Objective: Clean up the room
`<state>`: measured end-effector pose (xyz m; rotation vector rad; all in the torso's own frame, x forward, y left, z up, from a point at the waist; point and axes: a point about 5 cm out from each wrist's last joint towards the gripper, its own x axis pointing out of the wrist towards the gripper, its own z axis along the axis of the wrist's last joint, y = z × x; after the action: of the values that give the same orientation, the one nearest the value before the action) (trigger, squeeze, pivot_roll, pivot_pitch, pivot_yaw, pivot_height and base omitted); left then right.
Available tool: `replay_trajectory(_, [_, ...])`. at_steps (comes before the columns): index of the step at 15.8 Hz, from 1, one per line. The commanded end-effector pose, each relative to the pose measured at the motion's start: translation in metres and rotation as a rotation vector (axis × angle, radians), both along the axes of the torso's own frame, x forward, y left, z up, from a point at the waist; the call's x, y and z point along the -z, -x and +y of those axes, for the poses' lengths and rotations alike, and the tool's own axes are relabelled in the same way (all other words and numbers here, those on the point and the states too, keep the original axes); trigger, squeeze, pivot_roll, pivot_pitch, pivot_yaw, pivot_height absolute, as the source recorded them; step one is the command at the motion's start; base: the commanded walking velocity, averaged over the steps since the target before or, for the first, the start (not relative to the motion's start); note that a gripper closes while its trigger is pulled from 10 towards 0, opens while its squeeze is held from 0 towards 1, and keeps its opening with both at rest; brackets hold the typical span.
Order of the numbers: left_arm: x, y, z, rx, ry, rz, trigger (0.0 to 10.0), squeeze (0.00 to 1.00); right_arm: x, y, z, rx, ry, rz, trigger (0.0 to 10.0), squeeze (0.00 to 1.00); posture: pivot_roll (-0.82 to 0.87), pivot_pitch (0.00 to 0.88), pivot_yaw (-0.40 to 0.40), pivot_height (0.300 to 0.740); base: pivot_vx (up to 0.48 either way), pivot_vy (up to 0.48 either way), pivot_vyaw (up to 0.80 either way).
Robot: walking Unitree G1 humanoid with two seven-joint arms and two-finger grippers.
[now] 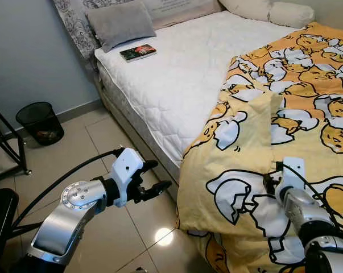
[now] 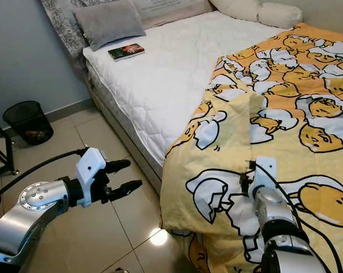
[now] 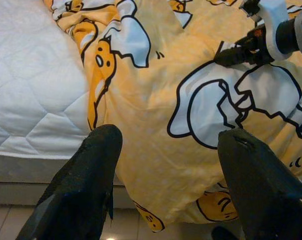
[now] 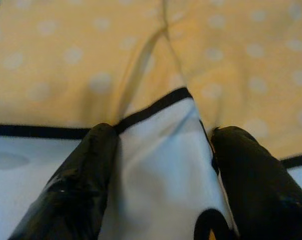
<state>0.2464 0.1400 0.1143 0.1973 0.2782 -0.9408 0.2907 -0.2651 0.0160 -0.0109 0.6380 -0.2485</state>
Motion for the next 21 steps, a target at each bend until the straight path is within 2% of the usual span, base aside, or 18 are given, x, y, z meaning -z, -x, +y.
replay_trajectory(1, [0.000,-0.002,0.002,0.001,-0.015,-0.002,10.0,0.00,-0.002,-0.004,0.003,0.001,-0.018,-0.022,0.0,0.00,0.01,0.000,0.098,0.740,0.000,0.000,0.00])
replay_trajectory(4, [0.000,-0.002,0.001,-0.003,-0.017,-0.010,10.0,0.00,-0.006,-0.008,0.005,-0.038,0.009,-0.037,0.0,0.00,0.02,0.000,0.091,0.740,0.000,0.000,0.00])
replay_trajectory(16, [0.000,-0.003,0.003,-0.010,-0.025,-0.022,10.0,0.00,-0.007,-0.011,0.020,-0.136,-0.060,-0.086,0.0,0.00,0.01,0.000,0.092,0.740,0.000,0.000,0.00])
replay_trajectory(21, [-0.003,-0.008,0.009,-0.070,-0.026,-0.055,10.0,0.00,-0.010,-0.016,0.033,-0.209,-0.085,-0.101,0.0,0.00,0.02,0.000,0.081,0.740,0.000,0.000,0.00])
